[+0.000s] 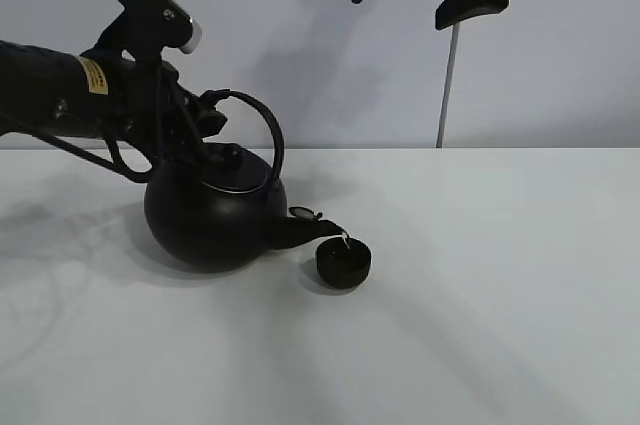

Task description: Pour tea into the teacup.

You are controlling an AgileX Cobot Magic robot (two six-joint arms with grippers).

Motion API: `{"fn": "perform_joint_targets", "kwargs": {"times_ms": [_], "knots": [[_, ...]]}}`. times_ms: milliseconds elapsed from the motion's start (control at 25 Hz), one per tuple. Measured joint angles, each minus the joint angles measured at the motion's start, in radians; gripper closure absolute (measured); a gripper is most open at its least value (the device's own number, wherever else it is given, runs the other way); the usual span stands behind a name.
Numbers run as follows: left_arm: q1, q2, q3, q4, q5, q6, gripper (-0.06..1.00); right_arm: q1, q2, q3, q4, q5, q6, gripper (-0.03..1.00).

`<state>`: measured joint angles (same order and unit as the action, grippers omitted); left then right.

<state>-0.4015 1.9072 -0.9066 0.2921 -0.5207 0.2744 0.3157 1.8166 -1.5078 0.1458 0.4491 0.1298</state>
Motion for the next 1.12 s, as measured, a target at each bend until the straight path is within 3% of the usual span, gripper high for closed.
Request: {"fn": "perform_joint_targets", "kwargs": {"times_ms": [520, 680, 1120], "knots": [[0.0, -0.001, 0.003, 0.002, -0.016, -0.146, 0.84, 0.0, 0.0, 0.0, 0.0, 0.0, 0.001, 0.35], [0.0, -0.028, 0.048, -0.057, -0.06, -0.141, 0.84, 0.0, 0.0, 0.0, 0.0, 0.0, 0.001, 0.35], [0.0, -0.051, 0.303, -0.259, -0.423, -0.131, 0.84, 0.0, 0.0, 0.0, 0.0, -0.001, 0.001, 0.35]]}}
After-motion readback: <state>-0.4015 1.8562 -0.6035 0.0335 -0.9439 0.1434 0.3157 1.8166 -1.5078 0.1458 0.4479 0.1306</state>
